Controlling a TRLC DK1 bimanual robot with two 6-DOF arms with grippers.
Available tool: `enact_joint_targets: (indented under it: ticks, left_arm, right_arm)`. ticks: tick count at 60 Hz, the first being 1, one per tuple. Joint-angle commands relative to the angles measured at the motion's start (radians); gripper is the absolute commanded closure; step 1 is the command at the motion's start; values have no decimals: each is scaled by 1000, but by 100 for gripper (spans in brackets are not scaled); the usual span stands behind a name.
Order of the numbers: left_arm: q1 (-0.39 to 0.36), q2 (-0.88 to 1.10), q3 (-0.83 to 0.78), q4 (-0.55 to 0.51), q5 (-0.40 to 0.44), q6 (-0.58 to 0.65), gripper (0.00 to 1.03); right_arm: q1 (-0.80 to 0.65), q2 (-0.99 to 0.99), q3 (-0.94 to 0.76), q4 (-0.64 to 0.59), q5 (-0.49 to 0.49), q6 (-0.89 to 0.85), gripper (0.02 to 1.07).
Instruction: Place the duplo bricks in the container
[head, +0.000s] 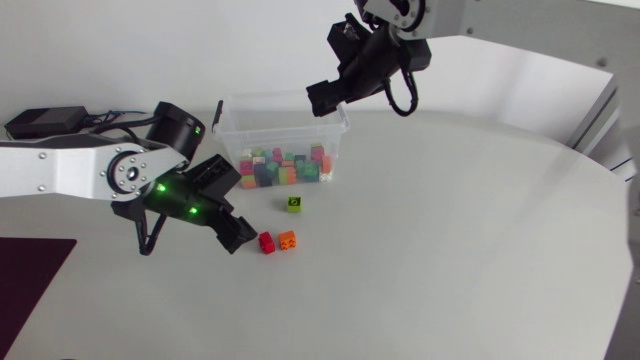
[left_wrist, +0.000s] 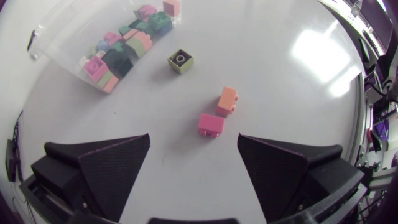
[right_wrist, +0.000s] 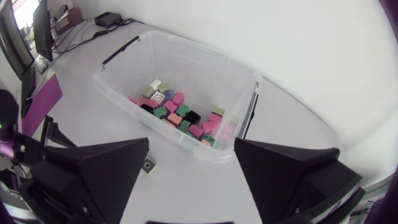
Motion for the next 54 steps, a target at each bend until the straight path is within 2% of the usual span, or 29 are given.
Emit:
enact_joint_targets:
  ticks: [1,22,45,54]
  left_arm:
    - [-18,58,10,5,11,29,6]
    - [-76,174,44,8,9,92,6]
    - [-68,325,128,58,9,169,6]
    - [-64,355,143,61,9,185,15]
  right_arm:
    - [8,-87,-125,28,-4,-44,6]
    - [17,-221,-450,111,-4,-139,6]
    - [46,-270,-694,226,-28,-207,6]
    - [71,-252,-739,267,-30,-204,6]
